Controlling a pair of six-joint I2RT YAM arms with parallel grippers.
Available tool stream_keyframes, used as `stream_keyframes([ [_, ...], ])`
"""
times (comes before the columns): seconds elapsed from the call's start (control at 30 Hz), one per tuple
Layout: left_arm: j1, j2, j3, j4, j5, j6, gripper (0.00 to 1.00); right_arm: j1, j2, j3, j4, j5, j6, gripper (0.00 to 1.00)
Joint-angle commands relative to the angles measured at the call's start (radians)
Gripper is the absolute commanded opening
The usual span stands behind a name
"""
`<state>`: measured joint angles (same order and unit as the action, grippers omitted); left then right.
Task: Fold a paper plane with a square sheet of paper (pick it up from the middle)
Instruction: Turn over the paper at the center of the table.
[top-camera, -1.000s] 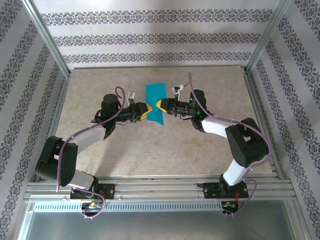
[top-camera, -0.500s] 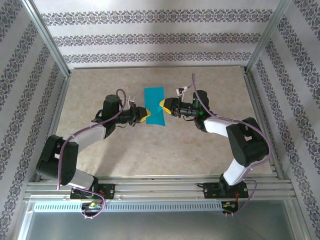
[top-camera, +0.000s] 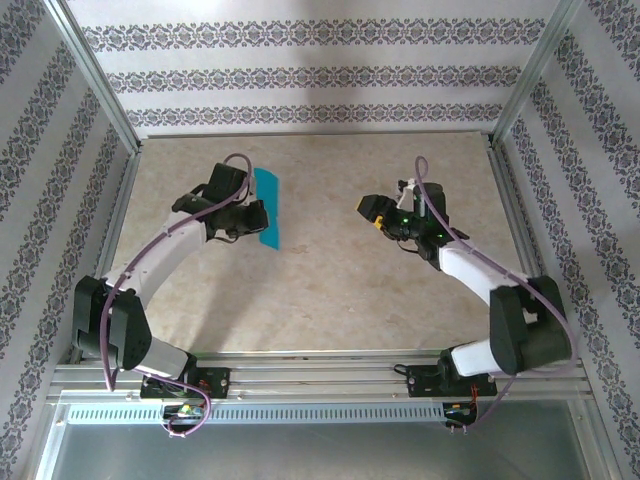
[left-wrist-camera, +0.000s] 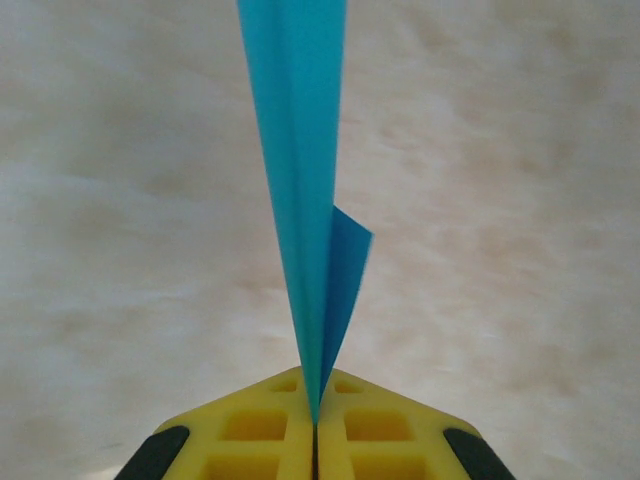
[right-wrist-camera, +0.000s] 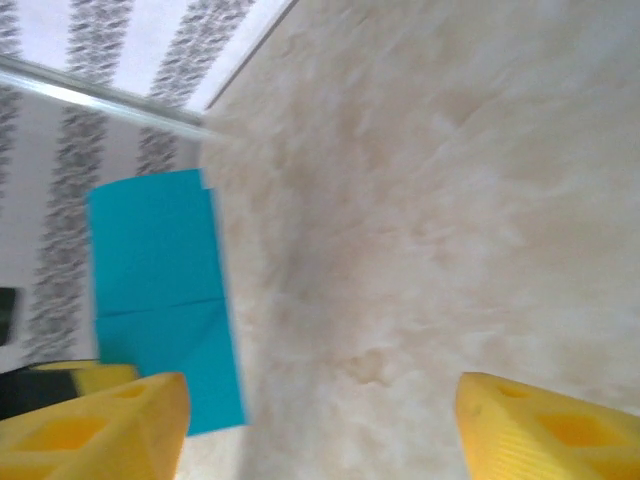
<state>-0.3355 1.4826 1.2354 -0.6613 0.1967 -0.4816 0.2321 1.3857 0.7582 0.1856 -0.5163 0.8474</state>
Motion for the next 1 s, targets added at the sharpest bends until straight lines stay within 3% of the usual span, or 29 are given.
stream_keyframes([
  [0.0, -0.061, 0.076, 0.112, -0.343, -0.444, 0.162, 0.09, -0.008, -0.092, 0.020, -0.209, 0.224, -0.153, 0.77],
  [0.2, -0.182, 0.288, 0.246, -0.530, -0.785, 0.126, 0.09, -0.012, -0.214, -0.020, -0.256, 0.368, -0.185, 0.79],
  [0.4, -0.287, 0.528, 0.352, -0.583, -0.861, 0.056, 0.09, -0.021, -0.244, -0.039, -0.265, 0.388, -0.167, 0.79],
  [0.5, -0.321, 0.639, 0.417, -0.607, -0.843, 0.029, 0.09, -0.025, -0.242, -0.039, -0.270, 0.378, -0.153, 0.78],
  [0.7, -0.356, 0.737, 0.460, -0.533, -0.664, 0.032, 0.12, -0.030, -0.256, -0.052, -0.275, 0.420, -0.141, 0.75],
  [0.97, -0.351, 0.706, 0.465, -0.446, -0.418, 0.054, 0.31, -0.033, -0.246, -0.060, -0.275, 0.421, -0.123, 0.76],
])
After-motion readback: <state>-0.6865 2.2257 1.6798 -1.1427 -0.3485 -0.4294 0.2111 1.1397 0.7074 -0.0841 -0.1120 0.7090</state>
